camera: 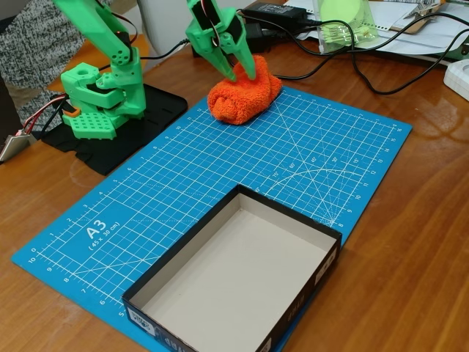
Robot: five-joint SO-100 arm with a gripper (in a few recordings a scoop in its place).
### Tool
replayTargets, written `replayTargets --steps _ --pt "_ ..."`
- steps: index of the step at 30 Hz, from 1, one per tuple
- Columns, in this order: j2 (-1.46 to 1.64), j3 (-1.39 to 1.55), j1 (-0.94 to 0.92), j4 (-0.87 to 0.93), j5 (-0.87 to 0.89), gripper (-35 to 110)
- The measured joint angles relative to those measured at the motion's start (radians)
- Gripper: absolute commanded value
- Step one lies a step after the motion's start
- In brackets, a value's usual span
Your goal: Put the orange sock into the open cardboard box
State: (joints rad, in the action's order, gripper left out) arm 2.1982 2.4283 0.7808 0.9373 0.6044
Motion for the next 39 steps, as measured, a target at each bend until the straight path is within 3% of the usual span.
replayTargets --steps 6,14,18,20,28,34,39 --pt "0.002 0.034 -0.003 -0.017 -0.049 53" --pt "-0.008 0.051 -0.015 -0.003 -0.081 55" --pt "-0.044 0.067 0.005 0.008 -0.106 43" --pt "-0.051 0.097 0.0 -0.008 -0.109 0" --pt "-0.058 0.183 -0.141 -0.126 0.094 0" --pt "-0.005 0.132 -0.239 -0.075 0.052 0" --pt "0.048 -0.086 -0.359 0.003 -0.101 0"
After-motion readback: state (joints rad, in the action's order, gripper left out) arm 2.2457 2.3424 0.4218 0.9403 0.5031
